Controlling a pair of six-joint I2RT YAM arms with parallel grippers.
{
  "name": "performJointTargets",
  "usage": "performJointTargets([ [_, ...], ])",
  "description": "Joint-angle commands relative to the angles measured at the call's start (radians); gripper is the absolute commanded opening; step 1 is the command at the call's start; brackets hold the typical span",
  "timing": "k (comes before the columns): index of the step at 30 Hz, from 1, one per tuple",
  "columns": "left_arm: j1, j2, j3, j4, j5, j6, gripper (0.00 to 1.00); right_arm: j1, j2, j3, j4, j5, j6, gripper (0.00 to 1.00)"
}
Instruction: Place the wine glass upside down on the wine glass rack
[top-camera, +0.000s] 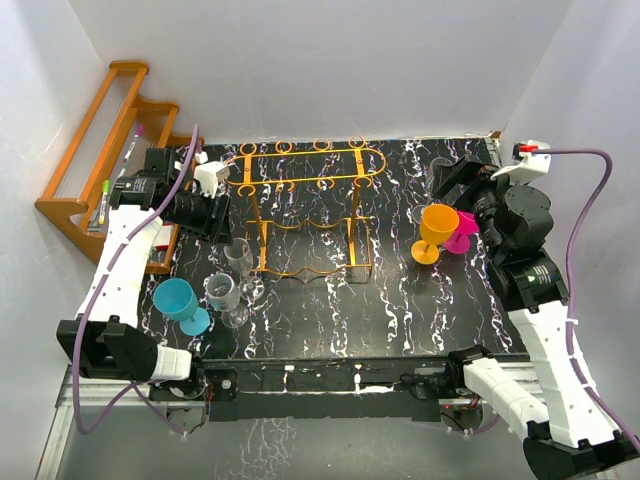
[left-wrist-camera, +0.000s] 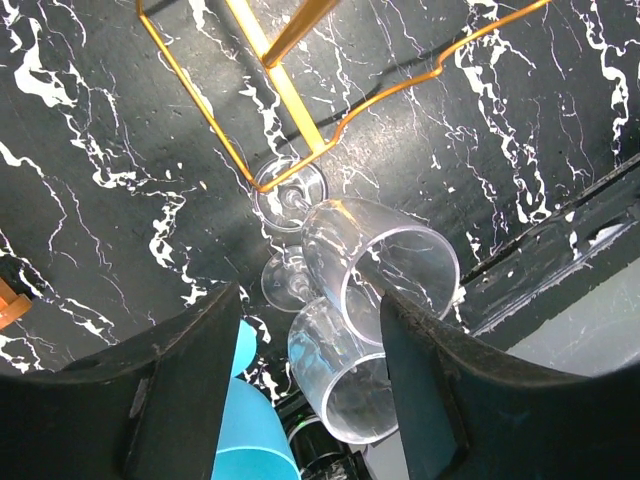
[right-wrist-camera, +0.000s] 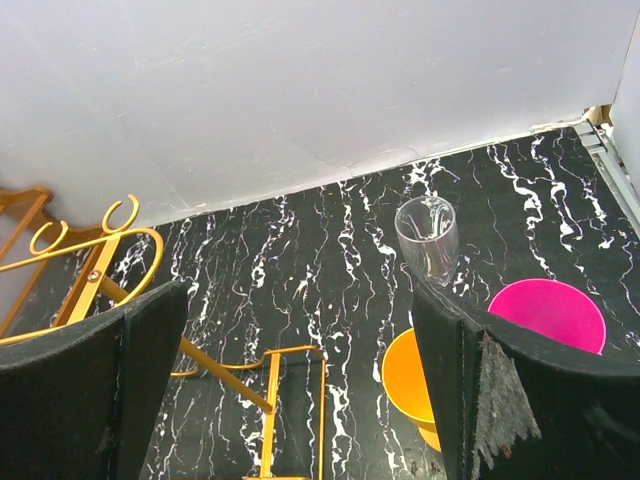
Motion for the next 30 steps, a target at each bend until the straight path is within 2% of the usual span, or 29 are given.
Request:
performJointTargets([
  [1,-0.016,-0.003,-0.023,-0.007,0.002,-0.011,0.54,0.001,-0.015,-0.004,0.028,0.015,-0.016,0.98],
  [6,-0.027,-0.003,-0.039,0.010,-0.037,-0.016,0.51,0.001,-0.018,-0.010,0.028,0.022,-0.019,0.98],
  [12,-0.027,-0.021,-0.061,0.041,-0.086,-0.039,0.41,0.002,-0.019,-0.018,0.028,0.028,-0.022,0.98],
  [21,-0.027,-0.065,-0.072,0.061,-0.054,-0.059,0.38,0.001,-0.019,-0.034,0.040,0.017,-0.011,0.98],
  [26,-0.027,-0.092,-0.086,0.066,-0.053,-0.065,0.32,0.002,-0.026,-0.040,0.039,0.019,-0.011,0.98],
  [30,-0.019,-0.108,-0.068,0.059,-0.053,-0.064,0.39,0.002,-0.026,-0.044,0.039,0.018,-0.008,0.98],
])
